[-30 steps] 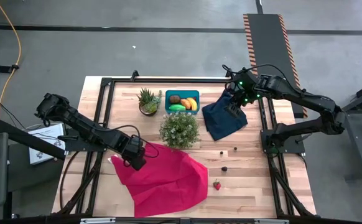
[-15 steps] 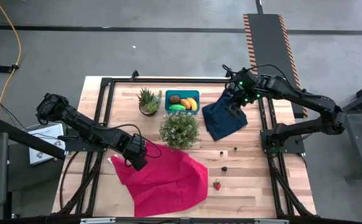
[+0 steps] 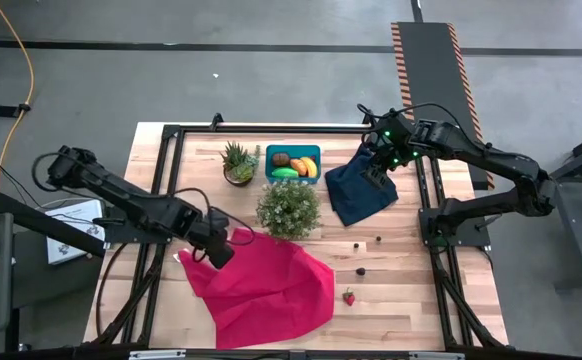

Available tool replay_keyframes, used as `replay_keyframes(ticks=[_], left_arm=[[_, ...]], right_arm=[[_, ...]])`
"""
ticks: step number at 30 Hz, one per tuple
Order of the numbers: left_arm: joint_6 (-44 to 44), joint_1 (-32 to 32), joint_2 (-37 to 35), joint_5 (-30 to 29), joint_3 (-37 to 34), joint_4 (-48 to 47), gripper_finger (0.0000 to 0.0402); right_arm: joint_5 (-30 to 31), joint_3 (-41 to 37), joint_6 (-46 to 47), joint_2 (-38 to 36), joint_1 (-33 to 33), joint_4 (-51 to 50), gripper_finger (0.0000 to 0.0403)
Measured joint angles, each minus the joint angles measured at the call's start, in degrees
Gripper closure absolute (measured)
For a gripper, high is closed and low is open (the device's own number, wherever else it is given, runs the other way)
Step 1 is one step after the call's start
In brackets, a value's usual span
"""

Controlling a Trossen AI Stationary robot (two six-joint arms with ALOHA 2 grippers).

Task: Pick and placing Produce into tupperware
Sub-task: Put the yellow corn into the blue bin

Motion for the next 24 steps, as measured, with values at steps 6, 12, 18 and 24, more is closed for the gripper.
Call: replay_keyframes(ticks=[6,12,18,24], left_arm=[[-0.01,0.0,-4.74,-1.41,-0.01,-1.01,0.0378],[-0.01,0.0,-8.87,-4.53,-0.02,-1.5,0.0378],[0.15,0.0,-12.63,-7.6,-0.04,-2.04,0.0378],[0.25,0.0,-15.99,-9.9,-0.04,-2.69,0.0378]], right_arm=[[0.0,0.0,0.0,-0.01,-0.02,0.02,0.0171],[0.0,0.0,0.0,0.0,-0.07,0.1,0.0171],[0.83,0.0,0.0,-0.02,-0.07,0.13,0.0171],[1.31,0.0,-0.02,-0.01,-0.07,0.02,0.0171]])
